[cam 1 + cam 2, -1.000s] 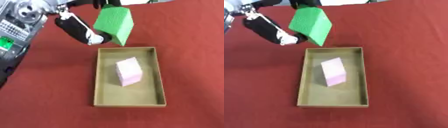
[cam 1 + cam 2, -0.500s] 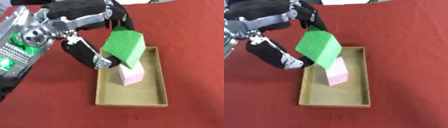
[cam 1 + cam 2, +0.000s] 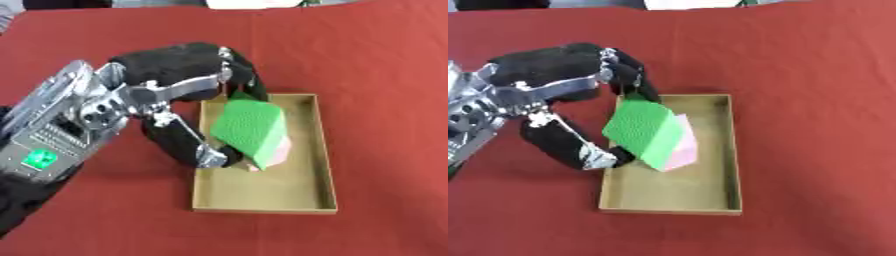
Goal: Pick up objects on the table and place them in the box.
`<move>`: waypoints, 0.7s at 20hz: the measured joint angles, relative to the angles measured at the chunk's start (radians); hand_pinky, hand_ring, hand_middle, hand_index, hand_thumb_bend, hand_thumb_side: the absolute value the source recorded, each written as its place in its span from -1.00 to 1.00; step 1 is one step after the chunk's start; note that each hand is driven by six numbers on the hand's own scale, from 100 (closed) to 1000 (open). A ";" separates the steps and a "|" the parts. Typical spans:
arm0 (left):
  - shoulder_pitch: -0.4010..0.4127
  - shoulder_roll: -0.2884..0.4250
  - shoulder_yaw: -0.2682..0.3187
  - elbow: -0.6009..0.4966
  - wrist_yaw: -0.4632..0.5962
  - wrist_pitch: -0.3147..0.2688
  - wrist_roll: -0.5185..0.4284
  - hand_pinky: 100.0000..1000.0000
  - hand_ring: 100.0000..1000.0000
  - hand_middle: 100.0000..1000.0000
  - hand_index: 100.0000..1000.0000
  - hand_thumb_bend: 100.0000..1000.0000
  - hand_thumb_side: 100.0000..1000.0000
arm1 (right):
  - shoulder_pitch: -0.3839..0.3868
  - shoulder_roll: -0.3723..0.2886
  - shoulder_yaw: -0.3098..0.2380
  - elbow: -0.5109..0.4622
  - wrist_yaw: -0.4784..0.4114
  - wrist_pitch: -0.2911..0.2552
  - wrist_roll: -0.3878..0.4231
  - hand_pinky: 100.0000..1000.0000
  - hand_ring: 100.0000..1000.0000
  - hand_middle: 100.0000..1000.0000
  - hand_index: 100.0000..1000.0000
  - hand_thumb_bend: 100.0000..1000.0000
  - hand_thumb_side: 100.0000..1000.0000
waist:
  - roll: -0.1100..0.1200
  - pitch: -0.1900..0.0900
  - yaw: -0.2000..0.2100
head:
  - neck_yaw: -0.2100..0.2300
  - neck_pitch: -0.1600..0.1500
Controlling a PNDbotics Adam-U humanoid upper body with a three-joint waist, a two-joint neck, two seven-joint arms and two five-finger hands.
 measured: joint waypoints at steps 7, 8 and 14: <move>0.027 -0.026 -0.042 0.055 -0.049 -0.020 -0.025 0.31 0.30 -0.01 0.36 -0.71 -0.76 | 0.007 0.006 -0.003 -0.003 0.001 0.007 -0.004 0.43 0.34 0.07 0.69 -1.00 0.94 | 0.000 0.000 -0.005 | 0.001 0.000; 0.030 -0.028 -0.046 0.065 -0.055 -0.026 -0.029 0.43 0.41 0.10 0.46 -0.55 -0.64 | 0.009 0.007 -0.005 -0.003 0.001 0.008 -0.004 0.43 0.34 0.07 0.69 -1.00 0.94 | 0.000 0.000 -0.005 | 0.001 0.000; 0.039 -0.034 -0.051 0.093 -0.111 -0.070 -0.069 0.58 0.60 0.33 0.66 0.09 -0.26 | 0.014 0.013 -0.007 -0.004 0.001 0.011 -0.003 0.43 0.34 0.07 0.68 -1.00 0.96 | 0.000 0.000 -0.005 | 0.001 0.000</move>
